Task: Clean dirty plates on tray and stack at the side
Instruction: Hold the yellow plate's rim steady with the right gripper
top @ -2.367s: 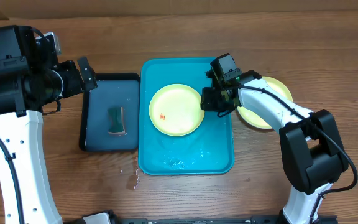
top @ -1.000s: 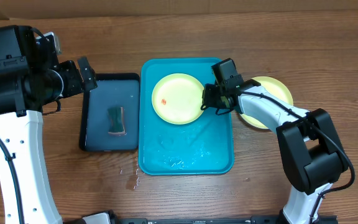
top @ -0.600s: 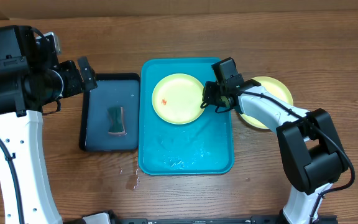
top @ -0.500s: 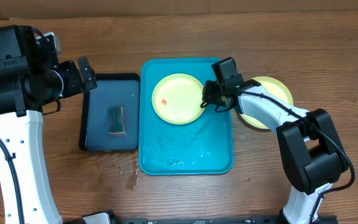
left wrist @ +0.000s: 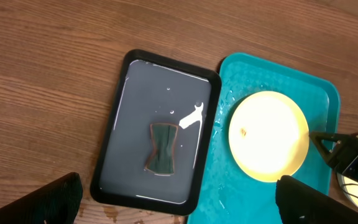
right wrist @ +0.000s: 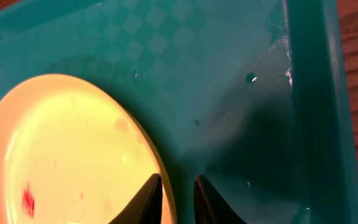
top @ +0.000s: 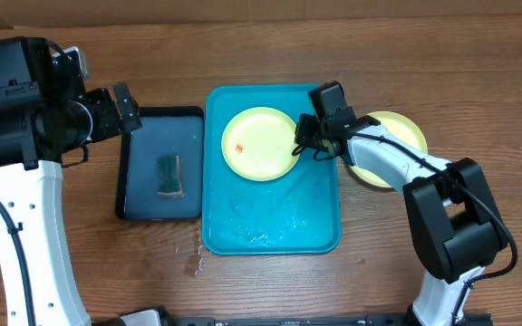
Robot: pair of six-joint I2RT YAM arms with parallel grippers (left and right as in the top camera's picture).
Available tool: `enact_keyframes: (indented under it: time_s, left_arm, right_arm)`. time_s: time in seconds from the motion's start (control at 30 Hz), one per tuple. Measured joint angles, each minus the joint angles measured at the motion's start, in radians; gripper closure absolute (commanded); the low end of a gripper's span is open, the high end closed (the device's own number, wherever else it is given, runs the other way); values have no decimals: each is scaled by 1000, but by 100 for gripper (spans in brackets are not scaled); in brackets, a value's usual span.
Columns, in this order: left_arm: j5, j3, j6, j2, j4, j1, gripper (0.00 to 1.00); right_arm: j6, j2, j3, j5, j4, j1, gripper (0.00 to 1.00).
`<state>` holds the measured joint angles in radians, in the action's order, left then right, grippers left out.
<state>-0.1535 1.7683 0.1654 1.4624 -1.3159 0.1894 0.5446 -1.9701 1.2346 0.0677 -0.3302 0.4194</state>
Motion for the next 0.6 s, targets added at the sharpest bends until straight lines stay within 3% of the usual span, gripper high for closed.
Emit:
enact_keyframes:
  time_s: [0.37,0.6]
  left_arm:
    - [0,0,0,0,0,0,0]
    - [0,0,0,0,0,0,0]
  right_arm:
    - [-23,0,0,48,-28,0,82]
    - [-34,0,0,61,-72,0,91]
